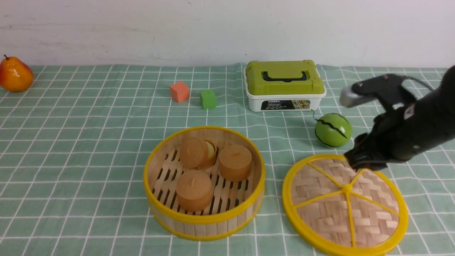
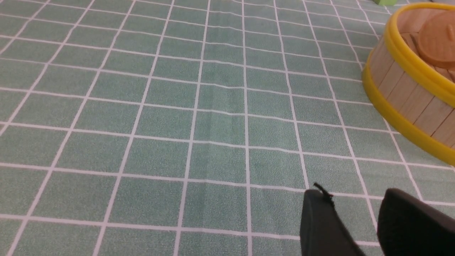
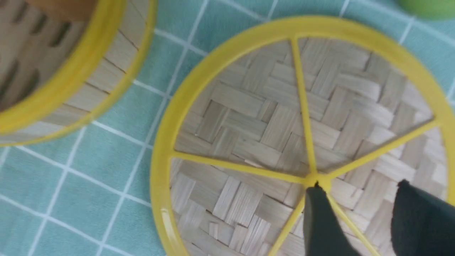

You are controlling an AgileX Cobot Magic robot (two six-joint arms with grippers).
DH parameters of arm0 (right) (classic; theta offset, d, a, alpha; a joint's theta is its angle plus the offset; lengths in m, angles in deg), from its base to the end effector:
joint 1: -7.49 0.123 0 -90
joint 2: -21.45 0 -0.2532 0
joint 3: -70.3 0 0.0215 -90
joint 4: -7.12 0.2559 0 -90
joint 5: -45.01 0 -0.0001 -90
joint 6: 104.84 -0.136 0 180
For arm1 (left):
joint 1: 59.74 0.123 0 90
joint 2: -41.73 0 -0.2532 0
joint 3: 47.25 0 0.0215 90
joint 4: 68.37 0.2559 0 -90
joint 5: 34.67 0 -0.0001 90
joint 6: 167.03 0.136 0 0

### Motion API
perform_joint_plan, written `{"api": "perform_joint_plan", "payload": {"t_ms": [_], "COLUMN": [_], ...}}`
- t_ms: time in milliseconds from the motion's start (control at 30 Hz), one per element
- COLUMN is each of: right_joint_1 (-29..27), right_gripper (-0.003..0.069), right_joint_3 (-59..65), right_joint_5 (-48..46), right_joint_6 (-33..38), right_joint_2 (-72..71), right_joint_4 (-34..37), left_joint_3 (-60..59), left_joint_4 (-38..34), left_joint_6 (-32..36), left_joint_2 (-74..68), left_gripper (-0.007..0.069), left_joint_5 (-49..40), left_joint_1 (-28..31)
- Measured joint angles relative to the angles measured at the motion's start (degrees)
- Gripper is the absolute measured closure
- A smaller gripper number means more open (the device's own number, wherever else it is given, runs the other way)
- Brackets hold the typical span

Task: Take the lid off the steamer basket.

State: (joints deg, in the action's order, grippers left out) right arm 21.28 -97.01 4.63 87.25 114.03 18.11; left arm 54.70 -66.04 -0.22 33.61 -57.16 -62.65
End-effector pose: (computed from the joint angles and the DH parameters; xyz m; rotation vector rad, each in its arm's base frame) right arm 0.3272 0.0976 0.2185 -0.4340 2.5000 0.2269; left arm 0.1320 -0.0046 0.1537 -0.1451 1.8934 -0.1509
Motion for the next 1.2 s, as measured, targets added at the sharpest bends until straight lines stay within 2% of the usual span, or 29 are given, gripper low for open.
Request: {"api": "perform_joint_plan", "payload": {"t_ms": [133, 200, 300, 500, 667, 900, 1133, 1200], "right_joint_1": [0.0, 0.0, 0.0, 0.0, 0.0, 0.0, 0.0, -0.1], "right_gripper": [0.0531, 0.0626, 0.0676, 0.0681, 0.068, 0.068, 0.068, 0.068], "right_joint_3": [0.0, 1.6, 5.9, 16.3, 21.7, 22.9, 23.9, 27.8], "right_joint_5": [-1.0, -1.2, -1.8, 0.3, 2.4, 2.1, 5.8, 11.5], "right_joint_6": [0.0, 0.0, 0.0, 0.0, 0.0, 0.0, 0.0, 0.0], "right_joint_2": [-12.1, -21.0, -32.4, -48.3, -54.8, -58.6, -58.8, -59.9], "right_joint_4": [0.2, 0.9, 1.7, 3.3, 3.6, 3.3, -2.1, -4.6], "left_joint_3": [0.0, 0.0, 0.0, 0.0, 0.0, 0.0, 0.0, 0.0], "left_joint_4": [0.0, 0.0, 0.0, 0.0, 0.0, 0.0, 0.0, 0.0], "left_joint_6": [0.0, 0.0, 0.0, 0.0, 0.0, 0.0, 0.0, 0.0], "left_joint_2": [0.0, 0.0, 0.0, 0.0, 0.0, 0.0, 0.0, 0.0], "left_gripper": [0.0386, 0.0386, 0.0386, 0.0386, 0.0386, 0.0386, 0.0386, 0.0386], "left_joint_5": [0.0, 0.0, 0.0, 0.0, 0.0, 0.0, 0.0, 0.0], "left_joint_1": [0.0, 0.0, 0.0, 0.0, 0.0, 0.0, 0.0, 0.0]}}
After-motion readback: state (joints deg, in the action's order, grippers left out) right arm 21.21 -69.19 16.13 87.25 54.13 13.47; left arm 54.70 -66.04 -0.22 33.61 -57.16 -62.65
